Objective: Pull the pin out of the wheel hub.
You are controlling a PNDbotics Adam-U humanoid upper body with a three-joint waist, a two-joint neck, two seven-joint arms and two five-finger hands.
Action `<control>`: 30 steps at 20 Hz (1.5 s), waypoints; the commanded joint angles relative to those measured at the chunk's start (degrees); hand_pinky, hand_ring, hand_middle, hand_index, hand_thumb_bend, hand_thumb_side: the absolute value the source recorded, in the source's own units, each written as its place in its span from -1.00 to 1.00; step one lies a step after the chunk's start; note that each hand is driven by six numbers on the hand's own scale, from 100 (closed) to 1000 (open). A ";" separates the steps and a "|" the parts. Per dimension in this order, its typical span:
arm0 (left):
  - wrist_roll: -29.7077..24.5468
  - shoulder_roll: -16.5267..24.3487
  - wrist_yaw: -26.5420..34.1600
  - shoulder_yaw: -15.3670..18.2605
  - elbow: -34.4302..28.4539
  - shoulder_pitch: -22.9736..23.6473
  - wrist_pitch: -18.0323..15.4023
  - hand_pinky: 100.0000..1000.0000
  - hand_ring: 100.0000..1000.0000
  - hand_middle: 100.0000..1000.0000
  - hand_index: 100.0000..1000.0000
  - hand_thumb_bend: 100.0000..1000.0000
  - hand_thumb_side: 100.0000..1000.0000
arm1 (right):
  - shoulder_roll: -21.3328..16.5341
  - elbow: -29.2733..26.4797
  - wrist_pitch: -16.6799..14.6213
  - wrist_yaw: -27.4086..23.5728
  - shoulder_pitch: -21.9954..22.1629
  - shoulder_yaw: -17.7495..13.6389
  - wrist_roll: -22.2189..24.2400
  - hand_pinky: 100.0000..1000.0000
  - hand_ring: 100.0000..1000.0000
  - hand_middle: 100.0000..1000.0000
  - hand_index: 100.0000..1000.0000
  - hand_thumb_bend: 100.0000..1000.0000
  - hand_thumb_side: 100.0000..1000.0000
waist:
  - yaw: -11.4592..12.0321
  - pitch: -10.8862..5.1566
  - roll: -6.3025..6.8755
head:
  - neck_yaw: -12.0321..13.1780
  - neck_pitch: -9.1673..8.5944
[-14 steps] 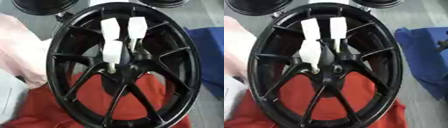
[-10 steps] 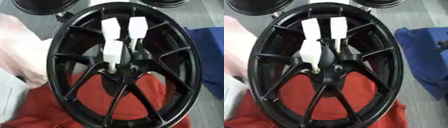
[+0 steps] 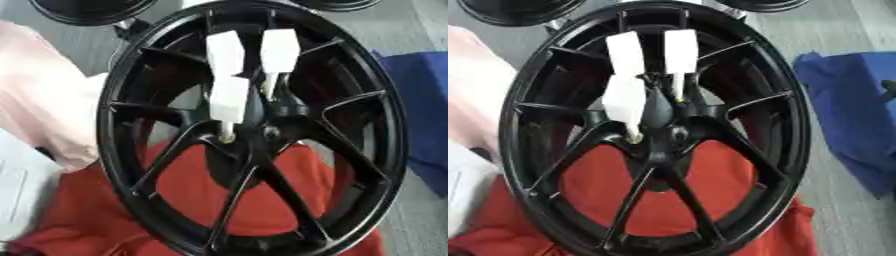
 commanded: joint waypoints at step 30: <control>-68.16 51.98 -11.39 -20.47 -1.25 -25.70 4.10 0.58 0.43 0.31 0.58 -0.23 0.09 | -5.40 -0.53 -3.32 0.24 3.95 0.84 0.81 0.64 -0.05 -0.09 0.44 -1.00 0.02 | -4.26 -4.56 2.42 | -1.89 2.80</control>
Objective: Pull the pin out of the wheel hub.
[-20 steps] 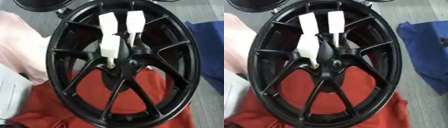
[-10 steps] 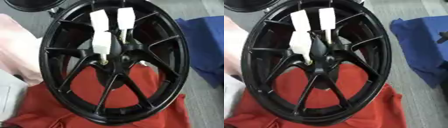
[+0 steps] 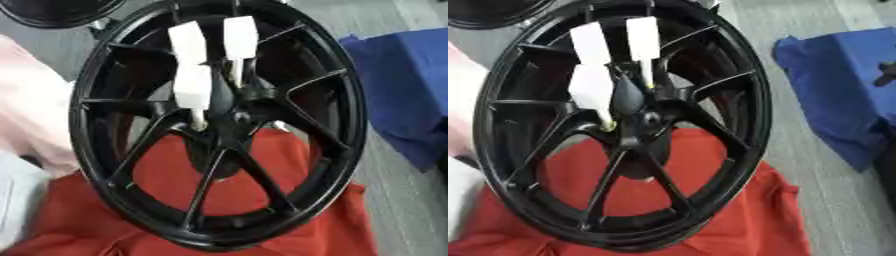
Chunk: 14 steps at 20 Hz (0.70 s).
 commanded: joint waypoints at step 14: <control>-23.81 -4.93 -3.58 -10.62 1.83 -17.42 1.65 0.60 0.46 0.35 0.60 -0.21 0.15 | -2.21 -0.38 -0.54 0.48 0.30 -0.08 -0.23 0.64 -0.06 -0.10 0.43 -1.00 0.01 | -0.39 -1.38 0.49 | 0.20 -1.08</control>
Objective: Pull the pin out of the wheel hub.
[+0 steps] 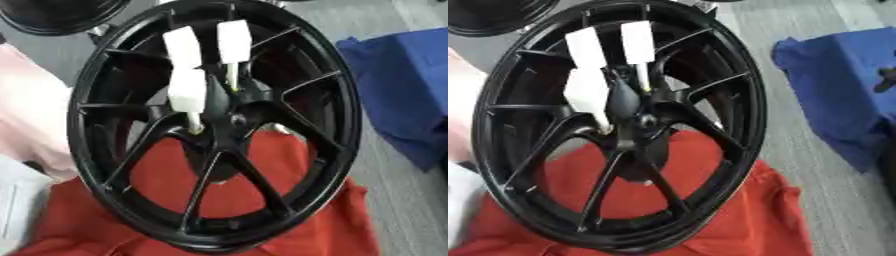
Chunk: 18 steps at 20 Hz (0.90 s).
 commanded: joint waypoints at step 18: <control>-0.26 -21.41 -6.11 -12.81 23.31 -22.75 -5.09 0.56 0.43 0.30 0.59 -0.22 0.09 | -1.73 0.26 -0.11 0.47 0.41 0.16 0.89 0.64 -0.06 -0.10 0.43 -1.00 0.02 | 0.02 -2.07 -0.48 | 1.07 -0.21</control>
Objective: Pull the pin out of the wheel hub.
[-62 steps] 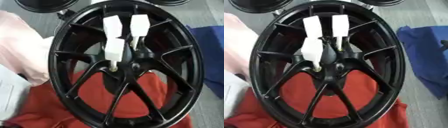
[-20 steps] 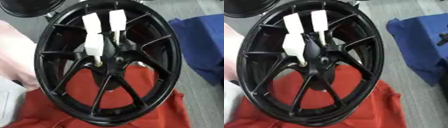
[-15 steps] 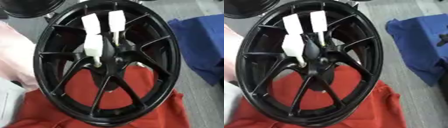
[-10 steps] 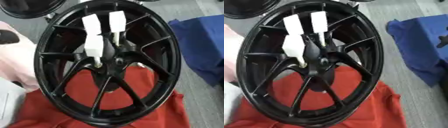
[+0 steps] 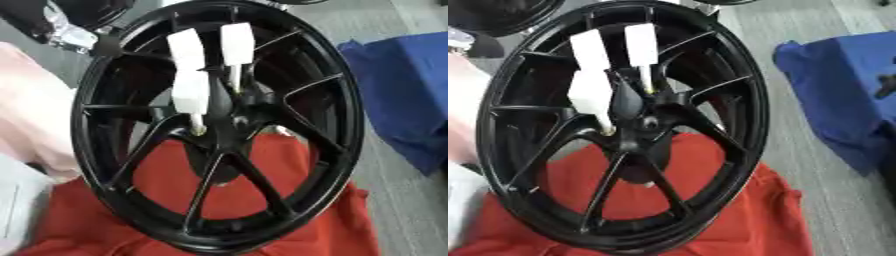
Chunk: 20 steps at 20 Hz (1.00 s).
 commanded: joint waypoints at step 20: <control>13.17 0.16 4.28 -2.94 -2.61 -2.95 23.18 0.54 0.43 0.30 0.63 -0.10 0.12 | -1.43 0.02 0.81 1.17 -0.23 -0.24 0.80 0.63 -0.06 -0.10 0.43 -1.00 0.04 | 0.74 -1.66 0.57 | 0.25 -1.58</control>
